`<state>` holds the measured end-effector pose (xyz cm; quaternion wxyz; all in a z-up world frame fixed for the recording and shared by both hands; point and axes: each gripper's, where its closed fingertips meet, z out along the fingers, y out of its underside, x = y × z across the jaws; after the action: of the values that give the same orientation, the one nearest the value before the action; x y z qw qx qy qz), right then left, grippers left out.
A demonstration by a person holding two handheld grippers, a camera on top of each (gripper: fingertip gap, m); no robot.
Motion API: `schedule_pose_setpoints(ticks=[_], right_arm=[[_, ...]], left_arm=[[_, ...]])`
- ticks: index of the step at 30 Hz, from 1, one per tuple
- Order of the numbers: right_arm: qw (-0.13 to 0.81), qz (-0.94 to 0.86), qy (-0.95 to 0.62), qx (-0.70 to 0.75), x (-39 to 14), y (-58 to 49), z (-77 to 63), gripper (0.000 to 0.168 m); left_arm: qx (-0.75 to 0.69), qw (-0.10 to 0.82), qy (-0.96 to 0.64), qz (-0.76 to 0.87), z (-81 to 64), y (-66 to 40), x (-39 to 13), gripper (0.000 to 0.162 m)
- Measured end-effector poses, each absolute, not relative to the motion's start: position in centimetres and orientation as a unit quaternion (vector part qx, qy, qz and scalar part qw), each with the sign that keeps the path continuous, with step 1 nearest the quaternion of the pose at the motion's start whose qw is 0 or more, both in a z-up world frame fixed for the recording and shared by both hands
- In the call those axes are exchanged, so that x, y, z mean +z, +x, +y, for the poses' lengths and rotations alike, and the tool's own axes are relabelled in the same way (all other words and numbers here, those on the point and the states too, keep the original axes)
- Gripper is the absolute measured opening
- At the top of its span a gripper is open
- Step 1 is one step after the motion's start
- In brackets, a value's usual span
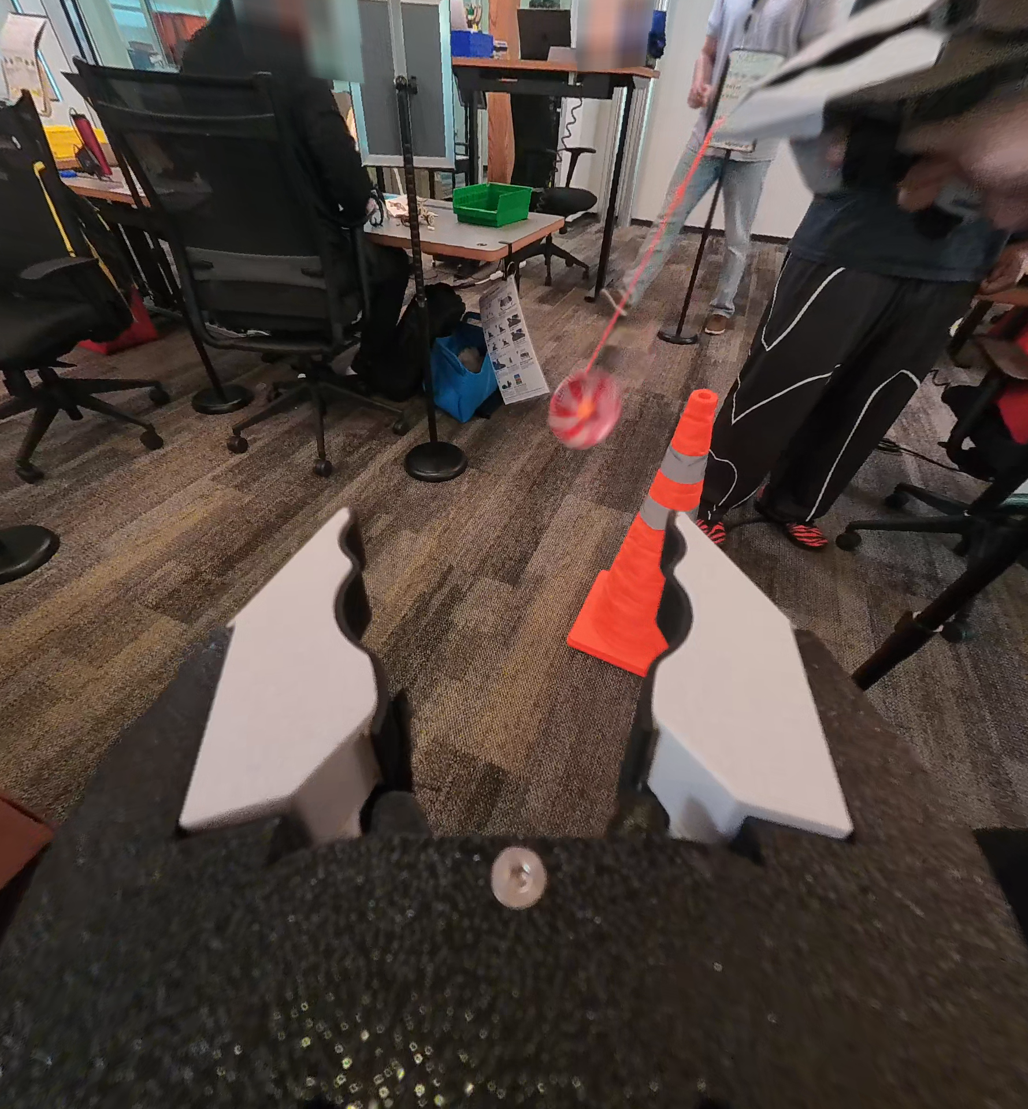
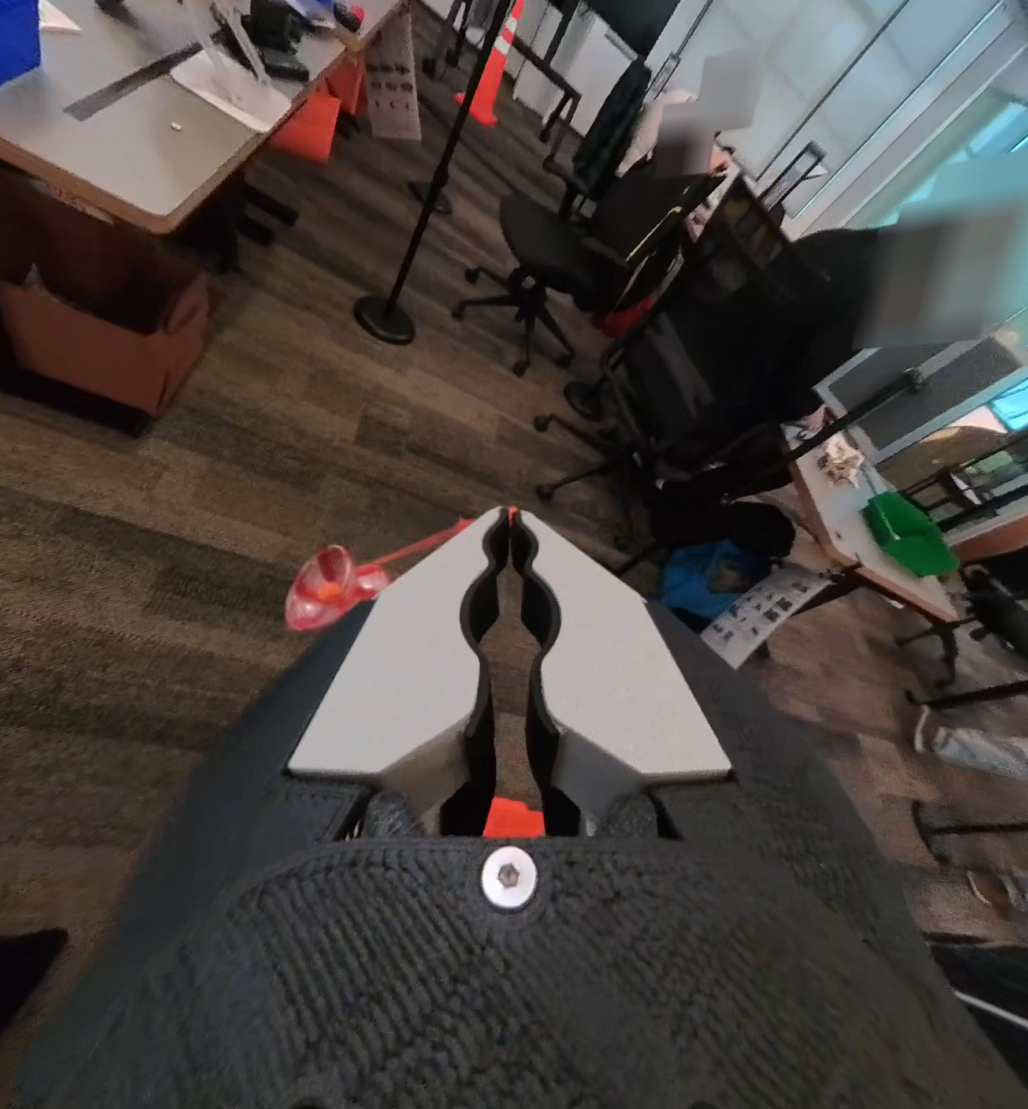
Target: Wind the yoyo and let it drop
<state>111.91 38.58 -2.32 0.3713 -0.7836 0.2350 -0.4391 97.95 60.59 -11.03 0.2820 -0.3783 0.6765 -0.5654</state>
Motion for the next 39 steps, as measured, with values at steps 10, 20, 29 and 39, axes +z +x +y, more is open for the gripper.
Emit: schedule_pose_setpoints(ticks=[10, 20, 29, 39], right_arm=[[0.36, 0.228, -0.829, -0.361, -9.4, 112.9, 41.7, 0.0], [0.483, 0.124, -0.658, -0.565, 24.4, 113.3, 39.9, 0.0], [0.454, 0.146, -0.658, -0.582, 25.3, 113.2, 36.3, 0.0], [0.404, 0.182, -0.651, -0.616, 25.4, 114.6, 32.8, 0.0]], left_arm=[[-0.562, 0.273, -0.382, 0.68, 60.6, 97.7, -11.4, 0.097], [-0.565, 0.275, -0.383, 0.677, 60.8, 97.2, -11.3, 0.095], [-0.572, 0.26, -0.367, 0.686, 59.0, 97.3, -11.3, 0.096], [-0.581, 0.238, -0.354, 0.693, 57.1, 97.8, -11.1, 0.096]])
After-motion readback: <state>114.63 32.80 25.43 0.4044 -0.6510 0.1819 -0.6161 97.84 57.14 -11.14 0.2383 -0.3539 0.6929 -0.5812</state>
